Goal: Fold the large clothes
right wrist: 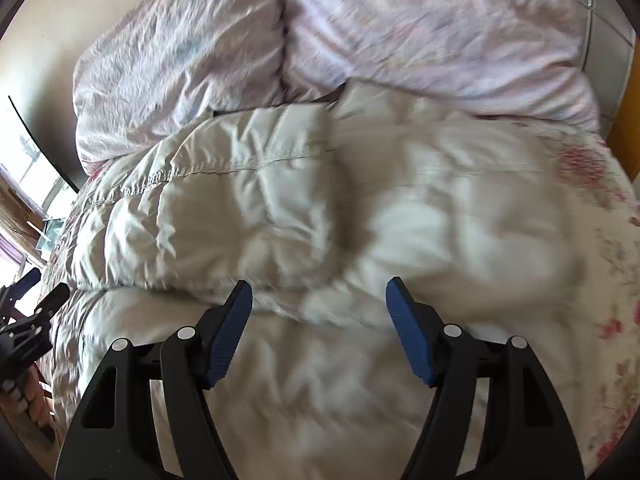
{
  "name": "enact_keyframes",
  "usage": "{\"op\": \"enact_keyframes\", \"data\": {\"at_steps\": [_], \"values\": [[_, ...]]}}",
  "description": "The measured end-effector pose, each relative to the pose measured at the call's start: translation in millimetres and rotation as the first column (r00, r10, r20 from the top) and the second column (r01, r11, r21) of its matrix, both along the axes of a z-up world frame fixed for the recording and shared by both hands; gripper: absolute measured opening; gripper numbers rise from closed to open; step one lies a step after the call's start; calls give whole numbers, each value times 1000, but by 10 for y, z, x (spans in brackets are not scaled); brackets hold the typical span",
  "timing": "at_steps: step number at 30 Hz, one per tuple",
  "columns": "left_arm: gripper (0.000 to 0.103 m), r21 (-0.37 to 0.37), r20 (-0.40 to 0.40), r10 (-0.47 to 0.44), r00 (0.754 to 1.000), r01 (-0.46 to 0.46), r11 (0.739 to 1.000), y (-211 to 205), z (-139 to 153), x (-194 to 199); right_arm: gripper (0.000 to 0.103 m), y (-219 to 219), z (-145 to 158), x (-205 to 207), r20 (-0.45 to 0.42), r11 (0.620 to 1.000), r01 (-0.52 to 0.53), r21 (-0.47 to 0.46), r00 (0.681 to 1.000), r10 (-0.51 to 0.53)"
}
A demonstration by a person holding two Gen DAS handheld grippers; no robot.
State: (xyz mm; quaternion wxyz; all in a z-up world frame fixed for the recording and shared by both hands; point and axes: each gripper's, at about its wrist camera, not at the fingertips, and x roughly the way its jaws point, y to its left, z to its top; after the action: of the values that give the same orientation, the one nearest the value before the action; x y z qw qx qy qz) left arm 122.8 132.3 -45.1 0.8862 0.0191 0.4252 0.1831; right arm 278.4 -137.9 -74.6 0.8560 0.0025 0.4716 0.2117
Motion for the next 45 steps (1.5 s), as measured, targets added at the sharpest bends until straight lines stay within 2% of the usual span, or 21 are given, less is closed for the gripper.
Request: {"op": "enact_keyframes", "data": {"at_steps": [3,6,7,10,14,15,20,23,27,34,36,41,45], "values": [[89,-63,-25,5,1000,-7,998,150,-34,-185,82,-404,133,-109,16,999,40,-11,999,-40],[89,-179,-53,1,999,-10,984,396,-78,-436,83,-945,168,-209,-14,996,88,-5,996,-88],[89,-198,-58,1,998,-12,980,439,-95,-491,83,-1109,162,-240,-30,994,106,-1,994,-106],[89,-269,-73,11,997,-30,963,639,-152,-719,83,-1719,72,-344,-112,984,175,41,979,-169],[85,-386,-91,3,996,-39,922,831,-241,-969,83,-2229,-156,-487,-270,965,213,150,948,-167],[83,-417,-98,-5,995,-36,908,868,-276,-1044,83,-2290,-191,-522,-291,962,216,169,943,-161],[74,-466,-136,-27,990,-40,884,891,-445,-1208,83,-2558,-397,-694,-374,935,232,270,919,-121],[68,-526,-135,-40,990,-37,850,883,-522,-1264,78,-2604,-513,-726,-415,917,234,324,906,-84],[63,-558,-136,-56,989,-30,829,862,-565,-1296,72,-2594,-633,-767,-457,901,226,371,889,-34],[62,-568,-131,-56,990,-29,823,809,-593,-1372,72,-2518,-656,-805,-460,897,178,405,887,32],[62,-554,-135,-51,990,-32,832,787,-579,-1379,72,-2480,-656,-809,-455,898,163,407,889,45],[67,-480,-150,-74,986,-8,877,614,-588,-1344,70,-2372,-633,-831,-434,916,114,384,898,70],[67,-479,-150,-80,986,-2,878,597,-598,-1337,64,-2404,-654,-824,-441,911,115,397,894,79]]}}
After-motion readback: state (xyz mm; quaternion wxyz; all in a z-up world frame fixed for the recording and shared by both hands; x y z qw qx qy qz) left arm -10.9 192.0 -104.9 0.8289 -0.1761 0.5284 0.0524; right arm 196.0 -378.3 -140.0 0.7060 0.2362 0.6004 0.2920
